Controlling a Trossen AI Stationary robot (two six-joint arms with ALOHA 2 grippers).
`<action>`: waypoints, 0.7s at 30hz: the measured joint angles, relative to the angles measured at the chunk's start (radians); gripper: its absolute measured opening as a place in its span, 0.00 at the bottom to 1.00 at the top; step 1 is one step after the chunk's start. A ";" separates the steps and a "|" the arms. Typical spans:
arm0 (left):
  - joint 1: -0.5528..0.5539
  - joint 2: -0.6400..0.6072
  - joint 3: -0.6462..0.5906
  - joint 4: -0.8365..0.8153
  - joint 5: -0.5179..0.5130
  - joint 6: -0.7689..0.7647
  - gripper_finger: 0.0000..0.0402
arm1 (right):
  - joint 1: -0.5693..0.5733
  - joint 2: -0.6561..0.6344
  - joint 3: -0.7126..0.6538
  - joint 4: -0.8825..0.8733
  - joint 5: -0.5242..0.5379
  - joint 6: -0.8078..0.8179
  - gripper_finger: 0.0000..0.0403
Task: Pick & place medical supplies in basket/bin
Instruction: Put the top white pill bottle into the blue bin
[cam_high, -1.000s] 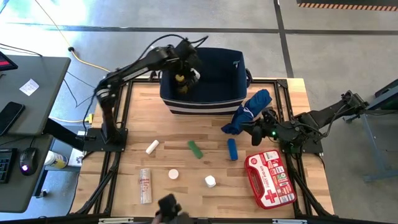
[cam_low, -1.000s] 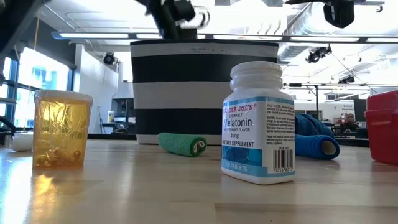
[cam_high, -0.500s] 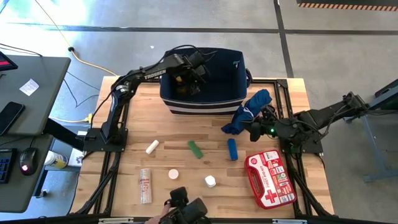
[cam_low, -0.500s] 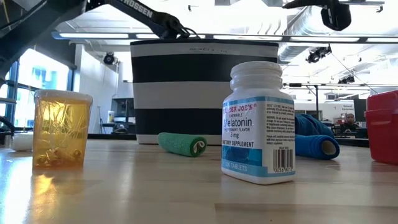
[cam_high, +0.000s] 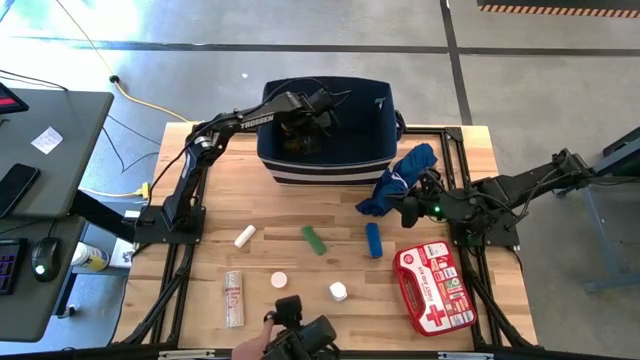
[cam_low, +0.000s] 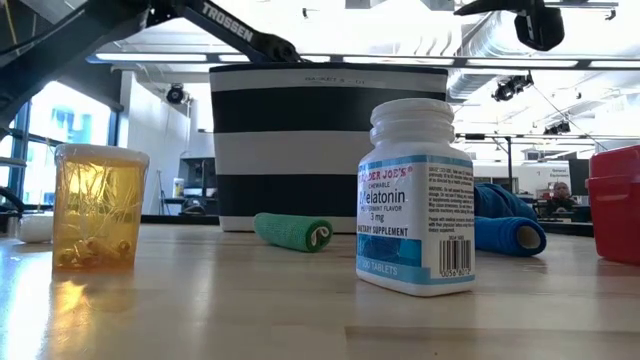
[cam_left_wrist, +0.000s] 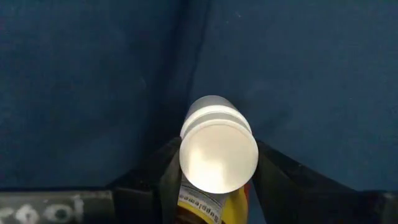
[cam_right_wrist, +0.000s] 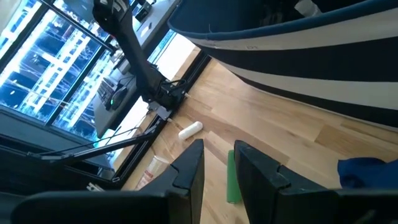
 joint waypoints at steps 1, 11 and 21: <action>0.000 -0.001 0.000 0.003 -0.001 0.000 0.51 | 0.000 0.000 0.000 -0.002 -0.002 0.000 0.20; 0.000 -0.002 0.000 0.033 -0.029 0.011 0.51 | 0.000 0.000 0.000 -0.037 -0.012 0.001 0.20; 0.000 0.021 0.000 0.030 -0.008 0.076 0.51 | 0.000 0.000 0.000 -0.039 -0.029 0.006 0.20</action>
